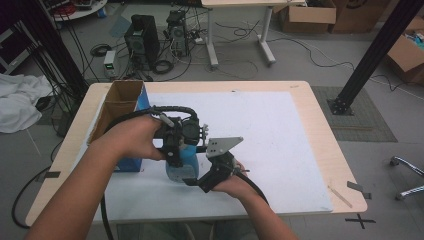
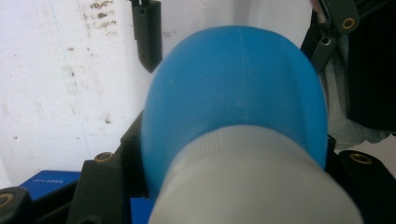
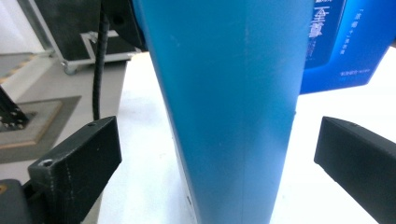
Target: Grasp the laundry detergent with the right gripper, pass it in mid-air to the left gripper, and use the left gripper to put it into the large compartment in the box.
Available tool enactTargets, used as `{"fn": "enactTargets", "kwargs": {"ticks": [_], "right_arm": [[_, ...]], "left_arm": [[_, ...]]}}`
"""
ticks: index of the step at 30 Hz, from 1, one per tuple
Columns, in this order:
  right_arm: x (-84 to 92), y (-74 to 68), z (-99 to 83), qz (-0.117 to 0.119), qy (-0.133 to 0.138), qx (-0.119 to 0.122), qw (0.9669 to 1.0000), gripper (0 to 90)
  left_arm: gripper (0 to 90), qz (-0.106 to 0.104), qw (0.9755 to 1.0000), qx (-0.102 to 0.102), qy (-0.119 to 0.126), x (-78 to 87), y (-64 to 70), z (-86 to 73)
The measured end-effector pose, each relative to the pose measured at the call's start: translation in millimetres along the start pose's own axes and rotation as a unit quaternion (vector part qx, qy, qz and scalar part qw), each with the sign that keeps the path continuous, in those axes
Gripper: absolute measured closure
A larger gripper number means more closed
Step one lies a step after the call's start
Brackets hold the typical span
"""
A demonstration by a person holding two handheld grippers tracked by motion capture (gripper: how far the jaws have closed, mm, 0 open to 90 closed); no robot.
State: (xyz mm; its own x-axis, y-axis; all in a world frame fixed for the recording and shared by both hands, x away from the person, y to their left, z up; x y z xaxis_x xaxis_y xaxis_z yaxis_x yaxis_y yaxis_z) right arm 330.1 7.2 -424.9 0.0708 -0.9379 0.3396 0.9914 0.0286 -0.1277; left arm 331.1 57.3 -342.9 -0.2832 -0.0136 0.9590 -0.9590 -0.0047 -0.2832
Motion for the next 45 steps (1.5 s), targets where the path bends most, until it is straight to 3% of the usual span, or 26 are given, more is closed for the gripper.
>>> {"fn": "enactTargets", "kwargs": {"ticks": [2, 5, 9, 14, 21, 26, 27, 30, 31, 32, 33, 34, 35, 36, 37, 38, 39, 41, 42, 44, 45], "right_arm": [[2.0, -0.6, 1.2, 0.006, 0.010, -0.002, 0.9999, 6.7], [5.2, 0.5, 2.7, -0.001, 0.016, 0.000, 0.9999, 5.9], [9.3, -0.5, 4.6, 0.001, 0.018, 0.000, 0.9998, 0.3], [15.4, -3.5, 3.8, 0.004, 0.002, 0.007, 1.0000, 0.0], [25.3, -3.3, 3.8, 0.011, -0.019, -0.010, 0.9997, 0.0], [40.5, -2.4, 4.9, 0.017, -0.053, -0.026, 0.9981, 0.0], [47.6, -2.1, 5.2, 0.016, -0.080, -0.030, 0.9962, 0.0], [59.1, -1.1, 6.0, 0.016, -0.120, -0.037, 0.9919, 0.0], [59.1, -1.1, 6.0, 0.016, -0.120, -0.037, 0.9919, 0.0], [63.3, -1.0, 6.0, 0.021, -0.137, -0.041, 0.9895, 0.0], [69.0, 0.5, 6.6, 0.018, -0.155, -0.043, 0.9868, 0.0], [77.1, 0.9, 6.6, 0.026, -0.185, -0.052, 0.9810, 0.0], [80.2, 1.9, 6.8, 0.023, -0.196, -0.052, 0.9789, 0.0], [80.2, 1.9, 6.8, 0.023, -0.196, -0.052, 0.9789, 0.0], [88.8, 2.4, 7.1, 0.032, -0.226, -0.063, 0.9715, 0.0], [88.8, 2.4, 7.1, 0.032, -0.226, -0.063, 0.9715, 0.0], [91.7, 3.5, 7.2, 0.027, -0.237, -0.065, 0.9691, 0.0], [103.2, 5.4, 4.4, 0.030, -0.276, -0.074, 0.9580, 0.0], [103.2, 5.4, 4.4, 0.030, -0.276, -0.074, 0.9580, 0.0], [114.9, 5.2, 4.5, 0.038, -0.297, -0.084, 0.9503, 0.0], [117.2, 4.6, 4.4, 0.042, -0.302, -0.089, 0.9483, 0.0]], "left_arm": [[39.1, -0.001, 1.0000, -0.001, -0.002, 0.0, -0.3, 0.4], [39.1, 0.000, 1.0000, -0.002, -0.003, 0.0, -1.1, 0.5], [39.1, -0.002, 1.0000, 0.002, -0.004, 0.0, -2.6, -0.9], [39.1, -0.003, 0.9999, 0.011, -0.007, -0.1, -6.0, -5.1], [39.1, -0.005, 0.9997, 0.021, -0.012, 0.6, -9.6, -9.8], [39.1, -0.007, 0.9992, 0.035, -0.018, 6.1, -15.4, -14.4], [39.0, -0.006, 0.9989, 0.042, -0.021, 8.6, -17.8, -15.5], [39.1, -0.004, 0.9971, 0.067, -0.034, 18.1, -25.8, -19.8], [39.1, -0.004, 0.9971, 0.067, -0.034, 18.1, -25.8, -19.8], [39.1, -0.002, 0.9966, 0.074, -0.037, 21.6, -29.2, -21.3], [39.0, -0.002, 0.9960, 0.081, -0.039, 24.4, -31.5, -22.3], [39.0, -0.002, 0.9948, 0.093, -0.041, 29.6, -35.5, -23.9], [39.0, -0.002, 0.9948, 0.093, -0.041, 29.6, -35.5, -23.9], [39.0, -0.002, 0.9940, 0.101, -0.042, 32.5, -37.9, -24.6], [39.0, -0.003, 0.9929, 0.111, -0.042, 36.2, -40.9, -25.4], [39.0, -0.003, 0.9922, 0.118, -0.041, 38.1, -42.8, -25.6], [39.0, -0.002, 0.9912, 0.126, -0.041, 42.1, -46.1, -26.5], [39.0, -0.002, 0.9897, 0.137, -0.040, 47.8, -50.3, -27.6], [39.0, -0.002, 0.9891, 0.142, -0.039, 51.1, -52.6, -28.3], [39.0, -0.002, 0.9875, 0.154, -0.033, 60.7, -58.5, -30.3], [39.0, -0.002, 0.9875, 0.154, -0.033, 60.7, -58.5, -30.3]]}}
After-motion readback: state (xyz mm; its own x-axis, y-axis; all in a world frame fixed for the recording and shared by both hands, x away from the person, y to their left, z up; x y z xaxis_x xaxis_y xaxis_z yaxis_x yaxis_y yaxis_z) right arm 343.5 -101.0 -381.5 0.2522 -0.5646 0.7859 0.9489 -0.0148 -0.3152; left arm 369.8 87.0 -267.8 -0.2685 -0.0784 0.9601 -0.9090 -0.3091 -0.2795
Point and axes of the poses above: each handheld gripper's, and its own axes: x roughly backward along the jaws, z roughly out of its top, y roughly to its right, the point moved 9 cm from there along -x, roughly forward along the jaws, and after that the axes turned 12 degrees about z, right-handed, at the moved point
